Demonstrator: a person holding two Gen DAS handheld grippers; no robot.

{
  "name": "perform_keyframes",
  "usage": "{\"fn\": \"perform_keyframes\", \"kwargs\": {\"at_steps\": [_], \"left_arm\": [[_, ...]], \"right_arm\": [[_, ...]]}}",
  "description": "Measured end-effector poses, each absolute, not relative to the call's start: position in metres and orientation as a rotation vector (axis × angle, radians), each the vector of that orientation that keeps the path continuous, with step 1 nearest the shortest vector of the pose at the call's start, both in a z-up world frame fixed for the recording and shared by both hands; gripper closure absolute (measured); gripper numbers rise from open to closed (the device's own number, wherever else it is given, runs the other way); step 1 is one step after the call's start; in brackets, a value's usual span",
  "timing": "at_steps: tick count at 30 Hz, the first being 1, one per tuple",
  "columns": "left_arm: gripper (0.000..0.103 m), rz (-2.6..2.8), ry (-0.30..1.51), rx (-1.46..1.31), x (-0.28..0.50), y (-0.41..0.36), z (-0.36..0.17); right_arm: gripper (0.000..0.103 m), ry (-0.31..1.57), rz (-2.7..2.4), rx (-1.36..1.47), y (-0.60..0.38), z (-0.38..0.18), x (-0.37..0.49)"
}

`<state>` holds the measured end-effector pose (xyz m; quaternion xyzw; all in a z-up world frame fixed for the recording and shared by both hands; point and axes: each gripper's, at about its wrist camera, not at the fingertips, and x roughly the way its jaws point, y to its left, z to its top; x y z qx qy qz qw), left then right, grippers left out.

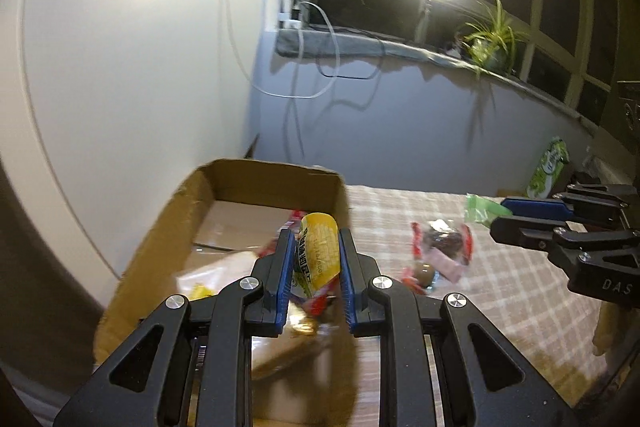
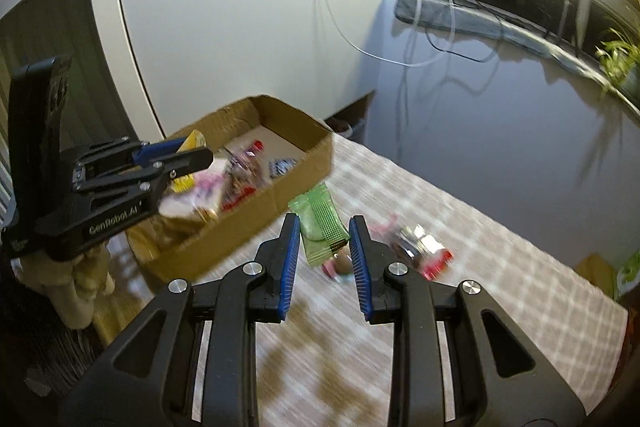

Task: Organize snacks
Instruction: 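Carry both candies into the cardboard box and open both tools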

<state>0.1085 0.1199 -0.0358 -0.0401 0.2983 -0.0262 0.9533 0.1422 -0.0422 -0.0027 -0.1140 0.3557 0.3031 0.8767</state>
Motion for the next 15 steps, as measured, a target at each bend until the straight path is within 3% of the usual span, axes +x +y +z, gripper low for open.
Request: {"fn": "perform_keyframes", "kwargs": {"at_steps": [15], "left_arm": [[0.084,0.037,0.587,-0.105,0.097,0.169,-0.041]], "right_arm": [[0.077,0.738,0.711,-0.250,0.053,-0.017,0.176]]}}
